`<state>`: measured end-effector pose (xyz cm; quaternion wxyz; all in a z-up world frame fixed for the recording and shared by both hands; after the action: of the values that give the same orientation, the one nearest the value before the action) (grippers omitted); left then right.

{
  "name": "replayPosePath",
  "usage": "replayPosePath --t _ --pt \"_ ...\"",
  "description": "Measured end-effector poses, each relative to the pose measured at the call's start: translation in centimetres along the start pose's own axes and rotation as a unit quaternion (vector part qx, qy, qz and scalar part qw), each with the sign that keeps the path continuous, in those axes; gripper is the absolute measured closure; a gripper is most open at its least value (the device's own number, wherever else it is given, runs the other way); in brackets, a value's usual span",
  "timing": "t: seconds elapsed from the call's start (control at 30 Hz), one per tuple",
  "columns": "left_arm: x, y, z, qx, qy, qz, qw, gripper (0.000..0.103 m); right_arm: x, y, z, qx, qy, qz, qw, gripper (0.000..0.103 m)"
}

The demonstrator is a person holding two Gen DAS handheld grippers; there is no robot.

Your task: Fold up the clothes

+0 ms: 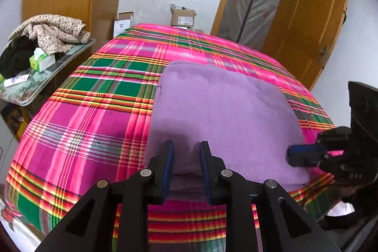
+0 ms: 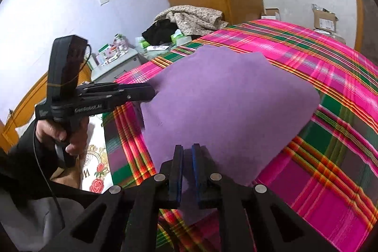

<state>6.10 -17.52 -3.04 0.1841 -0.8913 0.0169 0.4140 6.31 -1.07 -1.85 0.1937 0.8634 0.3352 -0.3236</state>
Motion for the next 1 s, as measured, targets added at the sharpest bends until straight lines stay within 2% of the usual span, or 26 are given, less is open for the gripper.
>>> replayPosePath --t 0.1,0.2,0.27,0.37,0.5,0.63,0.73,0.83,1.0 --pt "0.0 -0.9 -0.7 -0.002 -0.006 0.009 0.9999 0.080 0.3 0.4 -0.5 0.008 -0.002 -0.004 1.000 0.096" --pt "0.3 -2.1 -0.9 0.019 -0.011 0.013 0.9997 0.080 0.7 0.9 -0.4 0.009 0.002 -0.011 1.000 0.096" --pt "0.9 -2.8 -0.3 0.025 0.000 0.019 0.9995 0.080 1.5 0.4 0.6 0.016 0.025 0.002 1.000 0.100" --pt "1.6 -2.7 0.4 0.019 0.010 0.011 0.9997 0.080 1.6 0.3 0.1 0.013 0.019 0.014 1.000 0.100" --pt "1.0 -3.3 -0.3 0.010 0.002 0.019 0.9998 0.080 1.3 0.3 -0.6 0.020 0.004 0.012 1.000 0.098" --pt "0.3 -2.2 -0.9 -0.025 -0.013 0.007 0.9996 0.080 1.4 -0.3 -1.1 0.017 -0.004 0.031 0.999 0.098" --pt "0.1 -0.6 -1.3 -0.053 -0.021 -0.014 0.9983 0.080 0.9 -0.8 -2.0 0.024 -0.032 0.043 0.998 0.098" --pt "-0.1 -0.1 -1.5 -0.055 -0.025 -0.021 0.9980 0.080 0.4 -1.7 -2.5 0.038 -0.053 0.063 0.996 0.092" --pt "0.6 0.1 -0.1 -0.059 -0.009 -0.016 0.9981 0.080 0.6 -3.3 -1.5 0.030 -0.035 0.099 0.994 0.090"
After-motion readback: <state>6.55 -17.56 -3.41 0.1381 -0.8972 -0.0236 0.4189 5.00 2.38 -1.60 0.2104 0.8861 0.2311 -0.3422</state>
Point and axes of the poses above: each gripper's, at about its wrist camera, not at the fingertips, and z roughly the way its jaws point, y to its left, x to its underside, the point moved 4 cm from there along z, roughly the way its jaws point, and after that the axes turned 9 degrees about x, right-handed, at the moved point
